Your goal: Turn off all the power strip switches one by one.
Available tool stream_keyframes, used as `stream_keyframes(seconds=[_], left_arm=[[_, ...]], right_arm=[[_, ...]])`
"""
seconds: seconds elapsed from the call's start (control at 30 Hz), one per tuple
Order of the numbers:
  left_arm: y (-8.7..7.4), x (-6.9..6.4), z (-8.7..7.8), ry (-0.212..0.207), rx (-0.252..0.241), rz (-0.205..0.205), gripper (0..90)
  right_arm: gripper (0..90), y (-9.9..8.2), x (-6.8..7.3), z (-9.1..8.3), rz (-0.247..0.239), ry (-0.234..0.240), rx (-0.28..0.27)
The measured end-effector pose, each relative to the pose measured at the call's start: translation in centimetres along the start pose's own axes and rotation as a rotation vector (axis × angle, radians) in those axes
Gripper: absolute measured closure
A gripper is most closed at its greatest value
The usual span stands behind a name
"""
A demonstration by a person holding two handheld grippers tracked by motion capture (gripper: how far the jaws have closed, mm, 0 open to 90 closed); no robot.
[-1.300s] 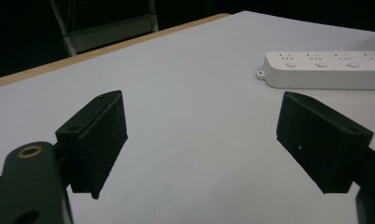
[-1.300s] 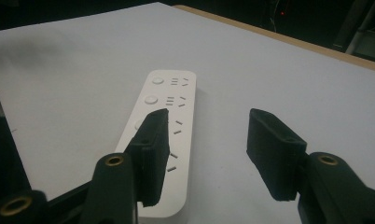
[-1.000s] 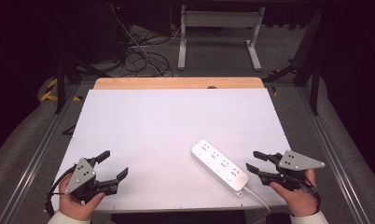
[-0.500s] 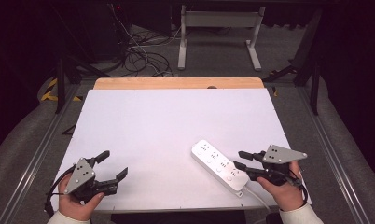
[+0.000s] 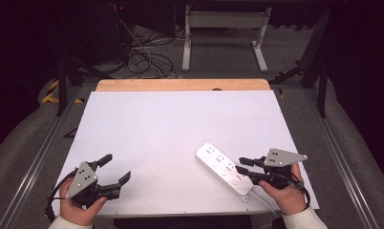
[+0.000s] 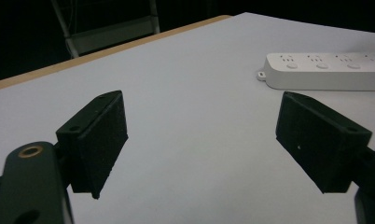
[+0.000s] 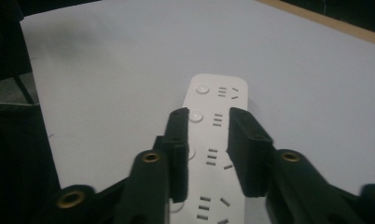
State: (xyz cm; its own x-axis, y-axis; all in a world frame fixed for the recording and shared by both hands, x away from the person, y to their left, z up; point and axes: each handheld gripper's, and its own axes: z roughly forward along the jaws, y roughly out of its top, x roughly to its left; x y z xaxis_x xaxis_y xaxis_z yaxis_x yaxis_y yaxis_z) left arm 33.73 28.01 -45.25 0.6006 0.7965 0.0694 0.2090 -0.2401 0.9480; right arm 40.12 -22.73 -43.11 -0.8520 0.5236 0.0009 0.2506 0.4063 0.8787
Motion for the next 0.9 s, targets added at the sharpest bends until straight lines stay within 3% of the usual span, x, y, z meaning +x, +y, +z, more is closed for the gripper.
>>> stream_keyframes(seconds=[0.03,0.07,0.1,0.3,0.53,0.9], left_arm=[[0.0,0.0,0.0,0.0,0.0,0.0,17.2],[0.0,0.0,0.0,0.0,-0.001,-0.002,17.2],[0.0,0.0,0.0,-0.001,0.002,-0.001,17.4],[-0.1,0.0,0.1,-0.005,0.007,-0.001,18.1],[-0.1,0.0,0.1,-0.008,0.007,-0.005,18.3],[0.0,0.0,0.1,-0.009,0.008,-0.005,18.3]], right_arm=[[79.6,0.0,0.0,-0.1,0.008,0.01,0.012],[79.6,0.0,0.0,-0.1,0.008,0.01,0.012],[89.9,0.0,0.1,-0.2,0.026,0.035,0.032],[90.0,0.0,0.3,-0.1,0.028,0.048,0.083],[90.0,-0.3,0.5,0.6,0.002,-0.01,0.192],[90.0,-0.6,1.2,1.9,-0.036,0.034,0.292]])
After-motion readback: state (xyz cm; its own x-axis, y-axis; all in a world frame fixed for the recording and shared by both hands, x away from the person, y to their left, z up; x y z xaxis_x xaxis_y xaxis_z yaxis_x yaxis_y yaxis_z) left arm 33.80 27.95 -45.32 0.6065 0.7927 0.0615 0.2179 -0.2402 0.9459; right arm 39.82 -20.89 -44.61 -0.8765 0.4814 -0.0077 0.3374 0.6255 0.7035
